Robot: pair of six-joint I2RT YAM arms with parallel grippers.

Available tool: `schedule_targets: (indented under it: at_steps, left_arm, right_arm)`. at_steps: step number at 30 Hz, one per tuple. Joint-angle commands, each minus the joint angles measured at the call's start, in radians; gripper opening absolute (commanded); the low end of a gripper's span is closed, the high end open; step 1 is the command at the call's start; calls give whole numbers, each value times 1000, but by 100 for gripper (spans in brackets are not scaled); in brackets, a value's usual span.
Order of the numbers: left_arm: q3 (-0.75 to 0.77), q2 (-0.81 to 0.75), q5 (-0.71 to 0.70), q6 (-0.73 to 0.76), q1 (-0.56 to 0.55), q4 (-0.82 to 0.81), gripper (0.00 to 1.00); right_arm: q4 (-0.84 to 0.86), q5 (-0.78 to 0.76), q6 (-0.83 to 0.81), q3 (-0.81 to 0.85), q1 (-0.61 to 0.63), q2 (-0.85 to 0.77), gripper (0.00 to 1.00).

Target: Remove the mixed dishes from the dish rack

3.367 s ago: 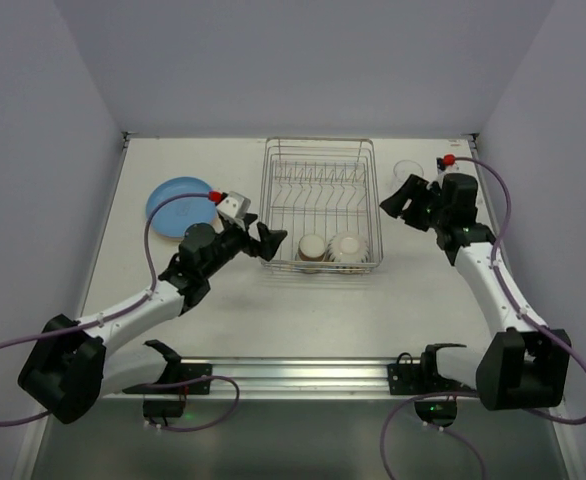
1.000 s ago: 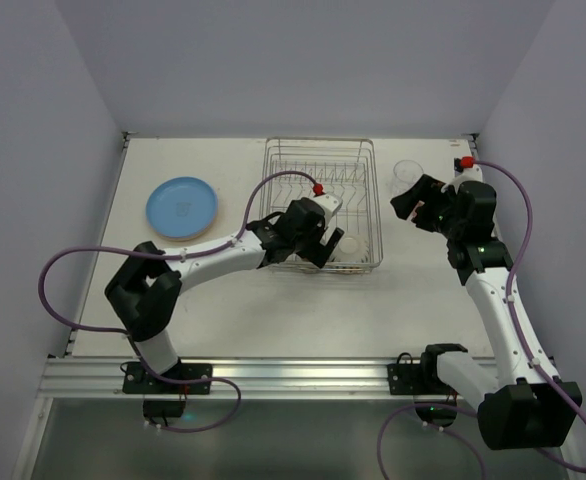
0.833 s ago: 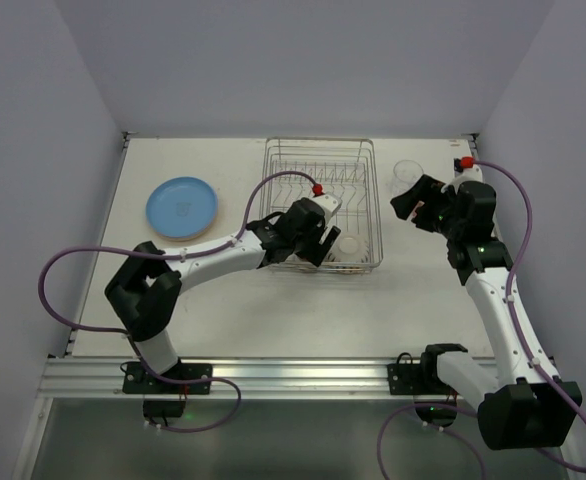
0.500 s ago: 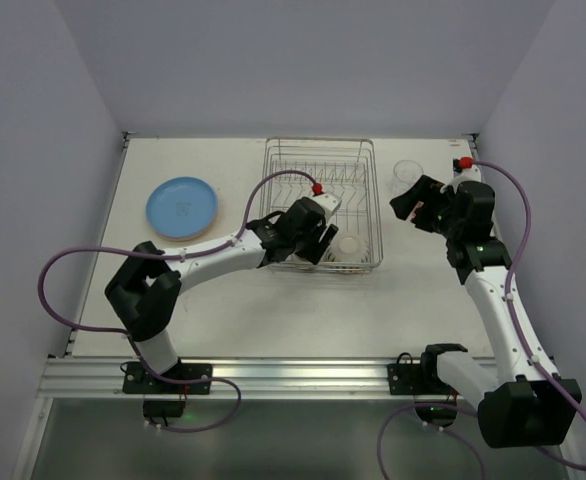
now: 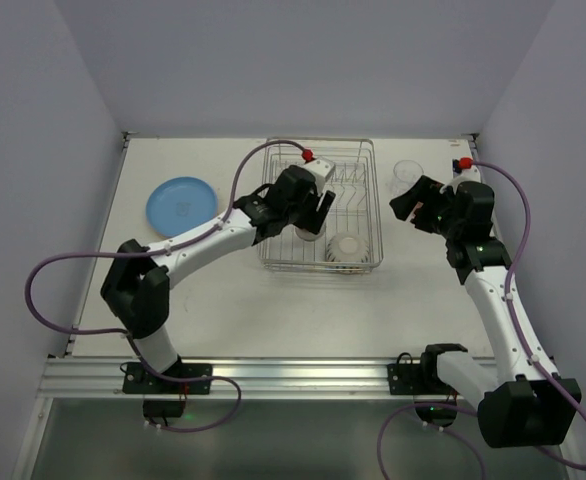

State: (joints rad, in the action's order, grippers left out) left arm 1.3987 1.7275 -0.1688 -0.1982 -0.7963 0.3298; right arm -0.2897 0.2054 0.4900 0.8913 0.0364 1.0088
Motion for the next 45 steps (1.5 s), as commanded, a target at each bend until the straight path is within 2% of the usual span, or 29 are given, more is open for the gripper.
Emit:
schedule_targets:
  at_steps: [1,6,8,16,18,20,23,32,36,40,45]
  left_arm:
    - [68,-43,74,2,28,-2,60]
    - [17,-98,187,-47,104,-72,60]
    - [-18,-127,297,-91,149,-142,60]
    - [-148,-275,497,-210,207,-311,60]
    - [-168,-298,558,-271,235,-392,60]
    - [-181,-312,684,-337,255,-452,60]
    - [-207,-331,755,-424,266,-547,60]
    - [-300,-425,819,-546,281,-768,59]
    - [-325,-439,865,-621,282,-882,59]
    - [-334,-442,899,-679,281,-942,60]
    - [-346,-434,923,-727,281,-1012,60]
  right_arm:
    - [37,26,9,-5,-3,-1,74]
    - [55,55,4,-12,-3,-10,74]
    - [89,103,4,-28,-1,-19,73]
    - [211,219,7,-86,-3,-119,73]
    - [271,293,25,-115,-3,-160,74]
    - [343,388,54,-133,-3,-194,74]
    - [424,515,119,-156,-3,-226,74]
    - [812,722,439,-241,-3,-242,79]
    - [1068,795,599,-282,-1,-208,78]
    - [1185,828,686,-282,20,-176,78]
    - [1205,821,691,-259,92,-167,78]
